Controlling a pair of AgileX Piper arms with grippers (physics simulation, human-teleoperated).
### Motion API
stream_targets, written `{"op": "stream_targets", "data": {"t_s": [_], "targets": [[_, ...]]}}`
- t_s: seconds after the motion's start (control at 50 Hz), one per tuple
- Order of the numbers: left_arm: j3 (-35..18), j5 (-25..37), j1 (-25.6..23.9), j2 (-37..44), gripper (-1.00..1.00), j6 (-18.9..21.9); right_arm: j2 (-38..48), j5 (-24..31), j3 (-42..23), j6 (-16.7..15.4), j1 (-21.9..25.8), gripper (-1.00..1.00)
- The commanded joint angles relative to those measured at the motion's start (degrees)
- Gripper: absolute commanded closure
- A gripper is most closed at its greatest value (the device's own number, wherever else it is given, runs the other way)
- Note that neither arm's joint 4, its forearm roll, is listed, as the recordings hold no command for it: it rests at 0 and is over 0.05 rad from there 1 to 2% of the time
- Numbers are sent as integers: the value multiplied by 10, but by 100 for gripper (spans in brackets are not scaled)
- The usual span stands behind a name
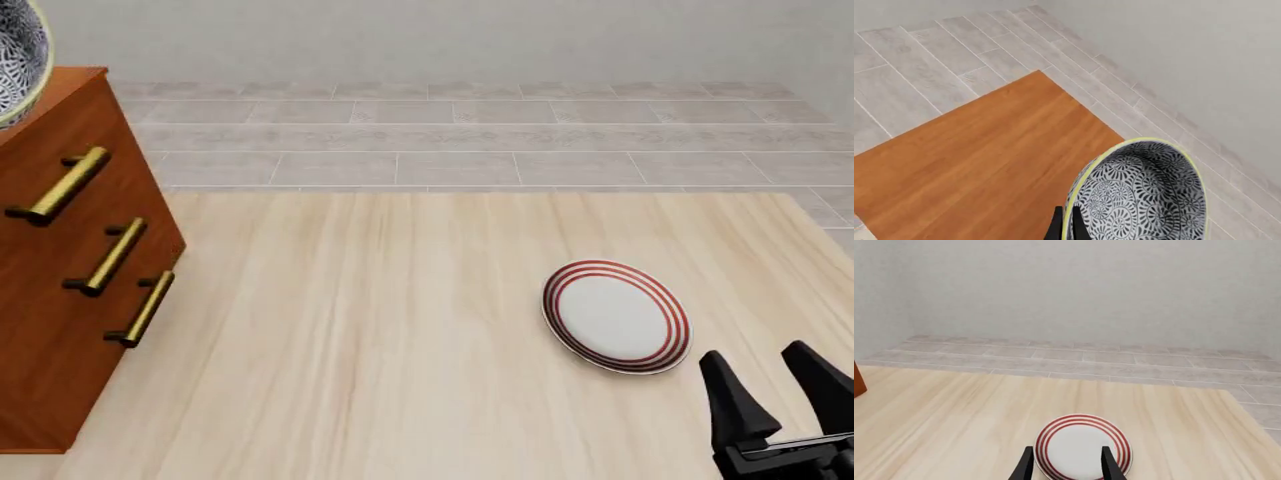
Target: Put the bowl on top of the cabinet.
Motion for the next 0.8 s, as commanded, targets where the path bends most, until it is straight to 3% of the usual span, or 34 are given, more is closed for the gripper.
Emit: {"op": "stream_targets", "data": {"t_s": [0.02,0.36,0.4,0.5,0.58,0.62,0.76,0.8], "targets": [[-9,-23,47,41,100,5,-1,1,0,0,0,-100],[11,-66,87,67,100,2,-1,1,0,0,0,-100],[-8,-53,87,76,100,6,-1,1,0,0,0,-100],[20,-77,90,74,100,9,-2,1,0,0,0,-100],[2,-62,89,81,100,9,-1,1,0,0,0,-100],[26,-83,89,77,100,9,-1,1,0,0,0,-100],[7,-71,91,86,100,14,-1,1,0,0,0,-100],[30,-86,90,82,100,18,-2,1,0,0,0,-100]]}}
